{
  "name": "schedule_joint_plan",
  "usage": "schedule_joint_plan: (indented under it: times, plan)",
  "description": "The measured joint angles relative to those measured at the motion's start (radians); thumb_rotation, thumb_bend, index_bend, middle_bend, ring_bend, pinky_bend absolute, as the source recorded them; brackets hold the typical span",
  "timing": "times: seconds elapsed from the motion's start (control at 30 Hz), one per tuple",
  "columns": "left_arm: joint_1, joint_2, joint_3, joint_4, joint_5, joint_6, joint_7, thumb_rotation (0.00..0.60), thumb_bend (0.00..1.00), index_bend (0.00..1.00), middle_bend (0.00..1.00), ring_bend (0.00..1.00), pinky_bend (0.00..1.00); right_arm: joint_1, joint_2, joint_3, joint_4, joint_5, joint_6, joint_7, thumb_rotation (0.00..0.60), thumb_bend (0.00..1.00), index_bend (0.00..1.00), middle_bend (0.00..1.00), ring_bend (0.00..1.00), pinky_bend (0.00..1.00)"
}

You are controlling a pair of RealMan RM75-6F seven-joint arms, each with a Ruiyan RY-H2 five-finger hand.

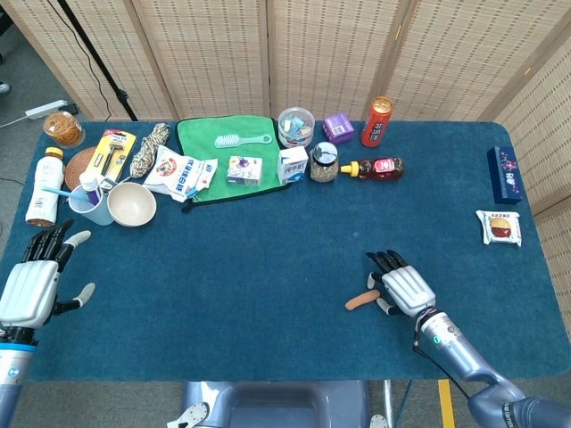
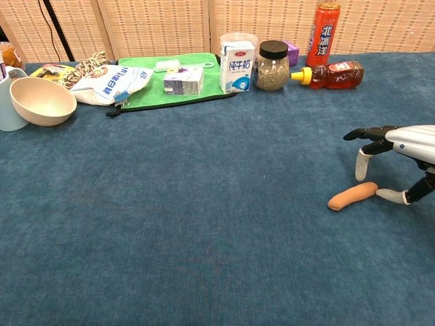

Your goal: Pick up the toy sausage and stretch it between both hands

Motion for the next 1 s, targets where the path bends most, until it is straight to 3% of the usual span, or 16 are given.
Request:
schedule_joint_plan:
  times: [0.67,1.0]
  plan:
    - [0.003,0.002,0.001,0.010,-0.007,0.002,-0.014,0.600,0.26,0.18,0.03,0.01,0.02,-0.004,-0.026,-0.011,0.025,0.015,0.002,-0.013,0.600,0.39,0.43,0.08,0.00,0.00]
    - [0.006,0.005,-0.001,0.022,-0.011,0.003,-0.029,0.600,0.26,0.18,0.03,0.01,0.02,0.000,-0.046,-0.003,0.037,0.029,-0.001,-0.017,0.600,0.39,0.56,0.17,0.00,0.00]
